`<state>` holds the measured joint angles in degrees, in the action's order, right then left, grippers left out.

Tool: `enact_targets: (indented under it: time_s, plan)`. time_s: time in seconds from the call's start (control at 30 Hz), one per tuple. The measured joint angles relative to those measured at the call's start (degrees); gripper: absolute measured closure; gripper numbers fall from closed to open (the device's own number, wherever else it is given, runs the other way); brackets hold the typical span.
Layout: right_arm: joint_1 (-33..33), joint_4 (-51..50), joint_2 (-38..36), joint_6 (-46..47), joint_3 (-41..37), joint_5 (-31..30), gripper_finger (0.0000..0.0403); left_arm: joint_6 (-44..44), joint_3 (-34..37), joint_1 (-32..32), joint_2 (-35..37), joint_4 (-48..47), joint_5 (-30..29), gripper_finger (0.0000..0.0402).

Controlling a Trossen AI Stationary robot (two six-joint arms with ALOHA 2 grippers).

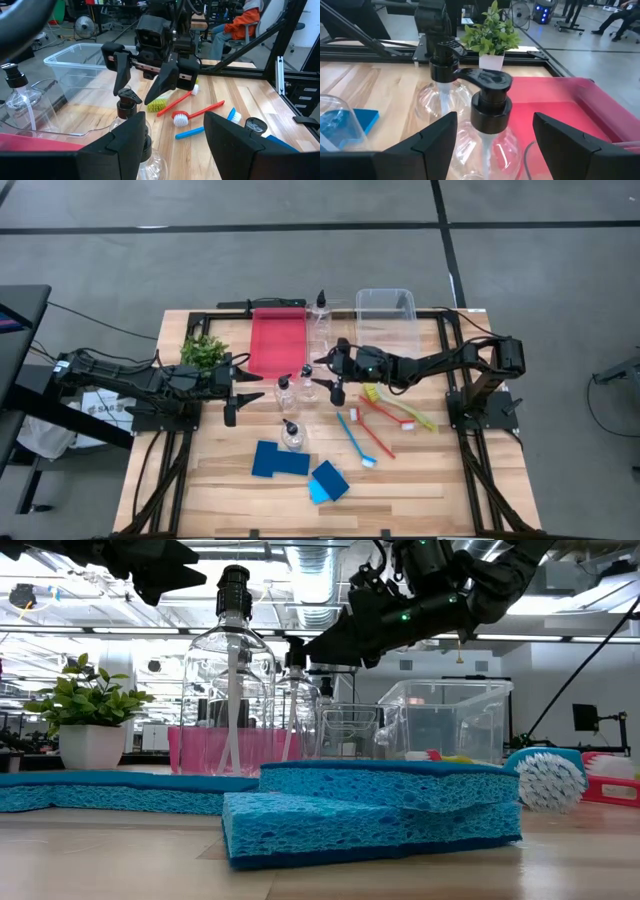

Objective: Pick & Place Kitchen Sink Supplies
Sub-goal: Put the soap dispenser into the left transparent bin

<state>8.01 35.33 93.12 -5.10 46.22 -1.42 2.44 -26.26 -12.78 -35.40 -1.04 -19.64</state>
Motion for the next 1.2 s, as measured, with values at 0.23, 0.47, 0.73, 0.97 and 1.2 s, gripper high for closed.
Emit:
enact_targets:
  time_s: [0.23, 0.47, 0.73, 0.97, 1.2]
  plan:
    - [0.18, 0.31, 0.00, 0.02, 0.02, -0.06, 0.0148, 0.00, 0.00, 0.00, 0.00, 0.01, 0.00, 0.0197]
    - [1.96, 0.25, 0.00, 0.04, 0.01, 3.32, 0.0148, 0.00, 0.00, 0.01, 0.00, 0.02, 0.00, 0.0197]
    - [3.63, 0.23, 0.00, 0.02, 0.02, 6.55, 0.0148, 0.00, 0.00, 0.00, 0.00, 0.02, 0.00, 0.0197]
    - [4.80, 0.23, 0.00, -1.19, 0.02, 7.57, 0.0148, 0.00, 0.00, 0.00, -0.02, 0.02, 0.00, 0.0197]
    - [4.99, 0.24, 0.00, -3.45, 0.02, 8.98, 0.0148, 0.00, 0.00, 0.01, -0.02, 0.02, 0.00, 0.0197]
